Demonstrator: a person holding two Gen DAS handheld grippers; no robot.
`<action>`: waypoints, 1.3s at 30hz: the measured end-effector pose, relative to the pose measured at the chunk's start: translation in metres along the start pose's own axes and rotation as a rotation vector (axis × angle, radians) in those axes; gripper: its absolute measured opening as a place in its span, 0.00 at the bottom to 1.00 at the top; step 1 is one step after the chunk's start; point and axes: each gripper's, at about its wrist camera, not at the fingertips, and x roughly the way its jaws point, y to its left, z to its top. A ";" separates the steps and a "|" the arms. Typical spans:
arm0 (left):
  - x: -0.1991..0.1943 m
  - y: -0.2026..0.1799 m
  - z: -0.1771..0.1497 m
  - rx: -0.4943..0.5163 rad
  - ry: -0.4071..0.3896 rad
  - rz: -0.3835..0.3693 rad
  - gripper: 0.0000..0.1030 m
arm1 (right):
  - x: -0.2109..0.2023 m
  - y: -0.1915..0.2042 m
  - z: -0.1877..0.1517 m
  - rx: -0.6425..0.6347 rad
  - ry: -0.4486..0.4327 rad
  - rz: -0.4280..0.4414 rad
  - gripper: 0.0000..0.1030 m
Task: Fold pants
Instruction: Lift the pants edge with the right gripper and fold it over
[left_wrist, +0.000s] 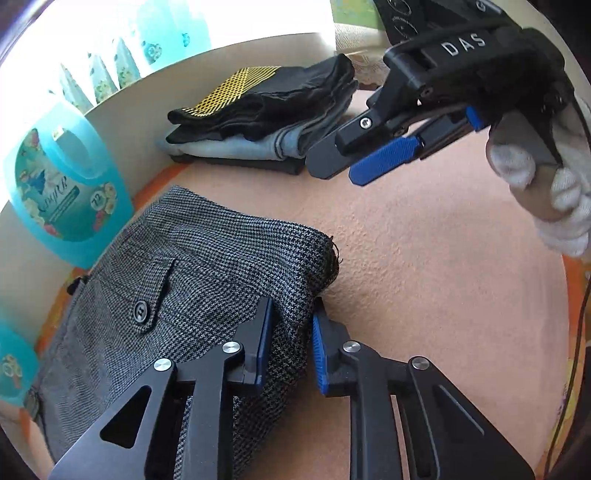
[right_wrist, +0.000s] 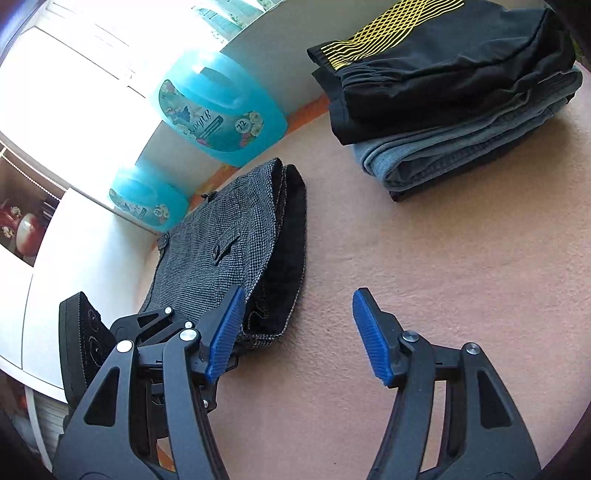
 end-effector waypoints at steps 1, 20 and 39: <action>-0.003 0.001 0.000 -0.013 -0.013 -0.003 0.15 | 0.004 0.002 0.002 0.009 0.005 0.008 0.69; -0.023 0.010 0.002 -0.093 -0.042 -0.071 0.17 | 0.085 0.015 0.008 0.204 0.145 0.160 0.65; -0.084 0.103 -0.075 -0.213 0.068 0.391 0.30 | 0.064 0.057 0.011 0.033 0.043 0.053 0.15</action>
